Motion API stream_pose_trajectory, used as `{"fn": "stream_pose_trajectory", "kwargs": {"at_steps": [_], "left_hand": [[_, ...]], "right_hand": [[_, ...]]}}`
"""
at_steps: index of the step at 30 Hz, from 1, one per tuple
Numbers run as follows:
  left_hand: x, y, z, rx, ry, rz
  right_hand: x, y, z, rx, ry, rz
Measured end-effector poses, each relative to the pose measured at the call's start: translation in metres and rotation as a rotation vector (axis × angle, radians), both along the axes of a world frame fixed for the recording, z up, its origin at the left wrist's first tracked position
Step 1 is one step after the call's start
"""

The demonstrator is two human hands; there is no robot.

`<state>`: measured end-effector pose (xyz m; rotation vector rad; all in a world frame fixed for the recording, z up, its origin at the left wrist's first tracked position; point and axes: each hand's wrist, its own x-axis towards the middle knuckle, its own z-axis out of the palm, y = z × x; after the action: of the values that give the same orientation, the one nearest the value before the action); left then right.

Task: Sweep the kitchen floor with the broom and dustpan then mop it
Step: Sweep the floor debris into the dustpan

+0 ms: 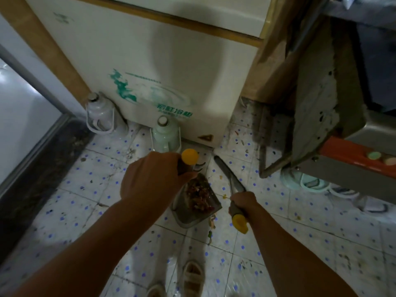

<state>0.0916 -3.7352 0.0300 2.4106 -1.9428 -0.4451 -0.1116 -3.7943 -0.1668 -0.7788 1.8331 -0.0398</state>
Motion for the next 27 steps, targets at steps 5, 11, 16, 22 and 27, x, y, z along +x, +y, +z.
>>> {"fn": "stream_pose_trajectory", "kwargs": {"at_steps": [5, 11, 16, 22, 27], "left_hand": [[0.012, 0.021, 0.001, -0.003, 0.01, 0.018], [0.034, 0.056, 0.006, -0.006, 0.053, 0.033], [0.056, 0.081, 0.009, -0.016, 0.043, 0.045], [0.084, 0.1, 0.005, -0.034, 0.061, 0.084], [0.104, 0.109, -0.001, -0.036, 0.036, 0.1]], "right_hand": [[0.009, 0.021, 0.013, 0.028, -0.018, 0.026], [0.023, 0.049, 0.034, -0.02, -0.017, 0.039], [0.038, 0.071, 0.047, -0.031, -0.022, -0.038], [0.065, 0.082, 0.052, -0.055, -0.011, -0.052], [0.088, 0.092, 0.048, -0.075, 0.017, -0.027]]}}
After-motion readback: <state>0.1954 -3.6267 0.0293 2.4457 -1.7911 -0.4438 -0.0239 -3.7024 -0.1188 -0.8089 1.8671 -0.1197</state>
